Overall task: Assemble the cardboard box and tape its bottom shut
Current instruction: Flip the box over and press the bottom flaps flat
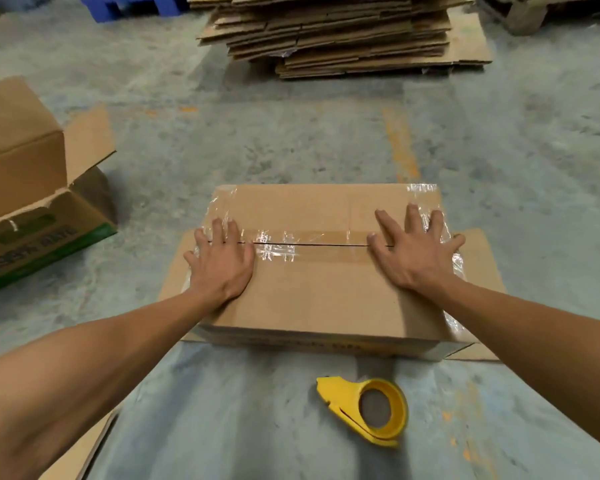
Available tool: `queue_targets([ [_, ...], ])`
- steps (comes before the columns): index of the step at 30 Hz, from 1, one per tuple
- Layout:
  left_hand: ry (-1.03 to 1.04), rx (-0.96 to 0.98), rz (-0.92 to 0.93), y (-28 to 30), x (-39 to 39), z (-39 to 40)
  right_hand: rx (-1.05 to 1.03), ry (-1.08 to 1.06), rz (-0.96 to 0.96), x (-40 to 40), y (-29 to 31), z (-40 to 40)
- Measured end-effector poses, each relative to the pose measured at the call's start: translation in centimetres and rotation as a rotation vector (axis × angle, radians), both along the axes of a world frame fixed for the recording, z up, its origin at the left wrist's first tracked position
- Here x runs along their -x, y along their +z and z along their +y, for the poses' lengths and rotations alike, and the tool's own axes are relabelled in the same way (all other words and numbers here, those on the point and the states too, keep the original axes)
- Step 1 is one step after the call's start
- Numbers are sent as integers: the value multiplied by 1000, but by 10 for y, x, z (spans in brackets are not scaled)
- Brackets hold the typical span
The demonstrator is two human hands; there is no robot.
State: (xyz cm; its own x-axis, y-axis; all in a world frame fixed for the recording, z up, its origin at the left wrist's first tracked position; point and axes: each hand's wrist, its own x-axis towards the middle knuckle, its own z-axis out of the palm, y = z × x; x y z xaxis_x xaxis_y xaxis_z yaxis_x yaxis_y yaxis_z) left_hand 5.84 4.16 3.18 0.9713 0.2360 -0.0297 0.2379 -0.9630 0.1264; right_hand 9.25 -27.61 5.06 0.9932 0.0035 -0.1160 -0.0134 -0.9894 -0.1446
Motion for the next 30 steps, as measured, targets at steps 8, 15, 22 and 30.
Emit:
queue_targets([
  [8, -81, 21, -15, -1, -11, -69, 63, -104, -10, 9, 1, -64],
  [15, -108, 8, 31, -1, -4, -98, 81, 144, -291, 37, 8, -69],
  [22, -112, 52, 90, 5, -4, -96, -179, 1212, -261, 112, 1, 12],
  [30, -211, -22, 151, 10, -3, -89, 71, 1051, 526, 174, -62, -14],
])
